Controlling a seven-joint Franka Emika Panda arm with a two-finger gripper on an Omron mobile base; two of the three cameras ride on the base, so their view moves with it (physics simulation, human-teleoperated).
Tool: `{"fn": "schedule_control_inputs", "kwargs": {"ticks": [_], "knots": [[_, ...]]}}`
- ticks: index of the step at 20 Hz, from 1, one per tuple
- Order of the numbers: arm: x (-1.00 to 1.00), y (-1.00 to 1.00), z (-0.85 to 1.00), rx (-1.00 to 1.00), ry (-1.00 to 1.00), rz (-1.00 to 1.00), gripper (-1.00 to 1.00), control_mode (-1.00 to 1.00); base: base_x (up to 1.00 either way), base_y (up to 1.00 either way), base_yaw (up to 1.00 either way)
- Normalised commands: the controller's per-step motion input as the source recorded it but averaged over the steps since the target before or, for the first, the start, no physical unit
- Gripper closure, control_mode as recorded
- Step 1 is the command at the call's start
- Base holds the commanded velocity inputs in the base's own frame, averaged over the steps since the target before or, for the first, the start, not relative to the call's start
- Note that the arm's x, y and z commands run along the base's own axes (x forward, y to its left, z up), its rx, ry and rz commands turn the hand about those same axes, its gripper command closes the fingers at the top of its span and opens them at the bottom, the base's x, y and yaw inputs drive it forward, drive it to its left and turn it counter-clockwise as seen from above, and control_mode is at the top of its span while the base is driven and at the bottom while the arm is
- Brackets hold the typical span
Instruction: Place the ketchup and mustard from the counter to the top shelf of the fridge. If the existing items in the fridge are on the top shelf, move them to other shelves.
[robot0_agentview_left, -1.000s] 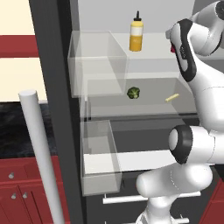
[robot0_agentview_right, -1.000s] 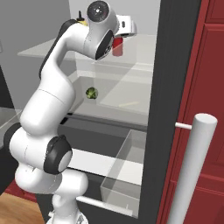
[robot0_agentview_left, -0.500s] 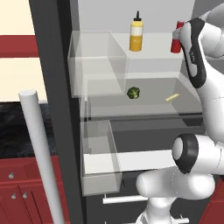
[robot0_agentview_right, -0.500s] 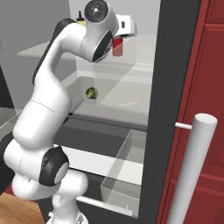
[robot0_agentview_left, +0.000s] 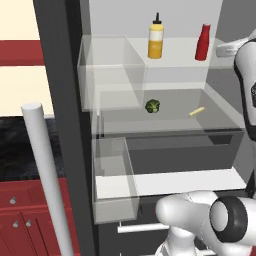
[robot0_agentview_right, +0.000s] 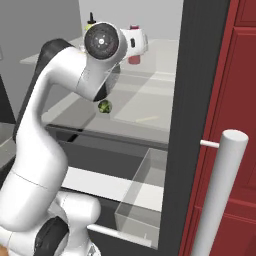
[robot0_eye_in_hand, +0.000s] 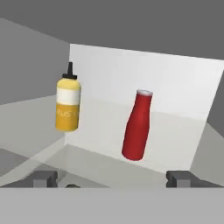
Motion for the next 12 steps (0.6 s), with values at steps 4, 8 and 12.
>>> {"fn": "schedule_control_inputs", "kwargs": {"ticks": [4,8,12], "knots": [[-1.0,0.87,-0.36,-0.1,-0.24,0.09,-1.0,-1.0,0.0,0.0,0.0],[-1.0,1.0,-0.52,-0.21,-0.22,0.04,-1.0,-1.0,0.0,0.0,0.0],[-1.0,1.0,-0.65,-0.27,-0.19,0.04,-1.0,-1.0,0.0,0.0,0.0]]}}
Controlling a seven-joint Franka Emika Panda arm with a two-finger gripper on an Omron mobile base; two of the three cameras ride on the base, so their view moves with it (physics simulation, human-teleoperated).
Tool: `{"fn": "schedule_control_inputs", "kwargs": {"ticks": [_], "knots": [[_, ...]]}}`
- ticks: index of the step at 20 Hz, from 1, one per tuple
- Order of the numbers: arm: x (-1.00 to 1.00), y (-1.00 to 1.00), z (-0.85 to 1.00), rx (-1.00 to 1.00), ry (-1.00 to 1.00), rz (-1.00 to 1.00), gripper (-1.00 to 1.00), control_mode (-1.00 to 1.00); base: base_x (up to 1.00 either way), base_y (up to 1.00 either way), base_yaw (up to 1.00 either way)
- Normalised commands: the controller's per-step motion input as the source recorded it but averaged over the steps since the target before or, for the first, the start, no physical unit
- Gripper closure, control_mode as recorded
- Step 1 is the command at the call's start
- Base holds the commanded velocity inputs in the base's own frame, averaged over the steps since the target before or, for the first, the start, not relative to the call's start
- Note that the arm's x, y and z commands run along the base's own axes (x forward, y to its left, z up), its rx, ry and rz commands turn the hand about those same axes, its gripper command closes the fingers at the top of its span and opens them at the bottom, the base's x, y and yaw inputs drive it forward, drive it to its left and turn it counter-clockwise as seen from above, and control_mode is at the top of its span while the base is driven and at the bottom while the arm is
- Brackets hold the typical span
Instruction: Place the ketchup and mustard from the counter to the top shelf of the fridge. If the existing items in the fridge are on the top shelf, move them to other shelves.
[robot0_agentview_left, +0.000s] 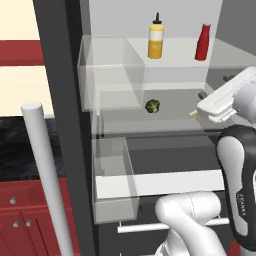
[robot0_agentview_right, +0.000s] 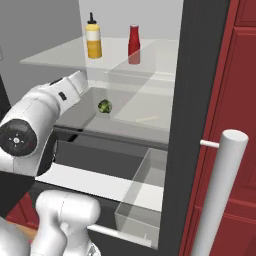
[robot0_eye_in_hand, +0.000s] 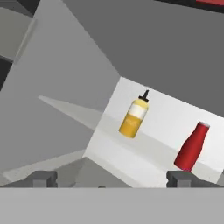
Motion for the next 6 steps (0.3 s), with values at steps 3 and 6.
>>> {"fn": "schedule_control_inputs", "kwargs": {"ticks": [3,6], "knots": [[-1.0,1.0,-0.79,-0.29,-0.14,0.02,-1.0,-1.0,0.0,0.0,0.0],[-1.0,0.65,-0.42,-0.16,-0.12,0.28,-1.0,-1.0,0.0,0.0,0.0]]}}
